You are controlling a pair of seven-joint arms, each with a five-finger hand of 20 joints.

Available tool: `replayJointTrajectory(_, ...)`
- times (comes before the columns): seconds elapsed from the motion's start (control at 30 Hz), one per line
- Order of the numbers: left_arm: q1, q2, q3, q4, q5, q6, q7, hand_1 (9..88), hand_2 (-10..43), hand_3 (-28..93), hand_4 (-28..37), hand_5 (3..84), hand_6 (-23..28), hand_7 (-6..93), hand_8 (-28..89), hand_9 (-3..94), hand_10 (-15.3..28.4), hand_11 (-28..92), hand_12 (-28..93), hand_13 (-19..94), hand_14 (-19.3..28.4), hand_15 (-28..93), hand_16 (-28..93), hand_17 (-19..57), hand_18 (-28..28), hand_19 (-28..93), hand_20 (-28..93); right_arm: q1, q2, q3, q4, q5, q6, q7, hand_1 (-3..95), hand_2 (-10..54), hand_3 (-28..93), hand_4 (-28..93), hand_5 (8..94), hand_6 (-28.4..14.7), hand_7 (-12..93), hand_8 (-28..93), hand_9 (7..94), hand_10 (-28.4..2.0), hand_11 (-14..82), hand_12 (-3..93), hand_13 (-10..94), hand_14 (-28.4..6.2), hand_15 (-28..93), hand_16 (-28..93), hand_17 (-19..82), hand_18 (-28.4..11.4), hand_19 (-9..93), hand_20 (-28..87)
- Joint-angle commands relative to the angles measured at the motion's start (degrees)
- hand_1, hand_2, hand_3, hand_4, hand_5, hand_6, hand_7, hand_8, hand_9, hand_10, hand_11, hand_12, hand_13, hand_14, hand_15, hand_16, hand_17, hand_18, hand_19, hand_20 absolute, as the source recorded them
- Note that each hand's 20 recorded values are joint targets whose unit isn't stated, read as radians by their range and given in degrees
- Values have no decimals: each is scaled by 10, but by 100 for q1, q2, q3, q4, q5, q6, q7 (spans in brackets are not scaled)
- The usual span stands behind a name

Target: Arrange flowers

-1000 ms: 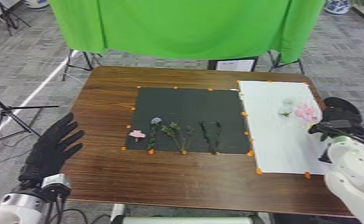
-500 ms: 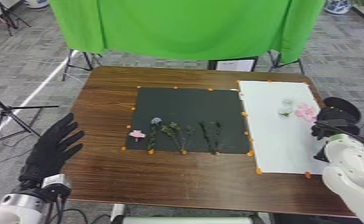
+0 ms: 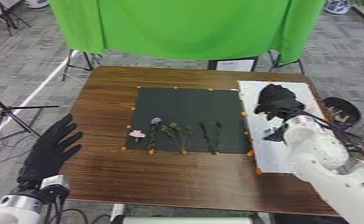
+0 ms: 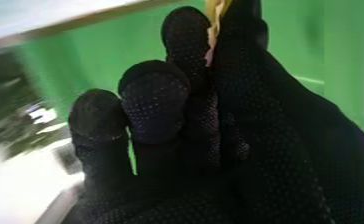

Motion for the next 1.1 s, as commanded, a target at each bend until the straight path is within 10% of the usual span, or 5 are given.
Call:
replayJointTrajectory(0.03,-4,-36,86,-42,26,34,-46,256,-13,692,-250,233,29,174,-91,174,104,144,202,136,134,237,44,-140,214,354,106,1632,-1410,-1269,207,-165,-495,-639,513,-95,840,-282,735,12,447,-11,880,-46,175,518,760,-43,646,384,368,-204,867,556)
replayJointTrajectory(1.1,-92,52,165,18,15,10,-66,257,-12,691,-250,233,29,173,-90,173,103,145,203,136,135,240,43,-140,214,355,106,2038,-2594,-2365,1407,-1165,-1681,-463,503,-95,805,-283,736,23,418,4,875,-43,164,516,747,-44,651,385,362,-201,870,549)
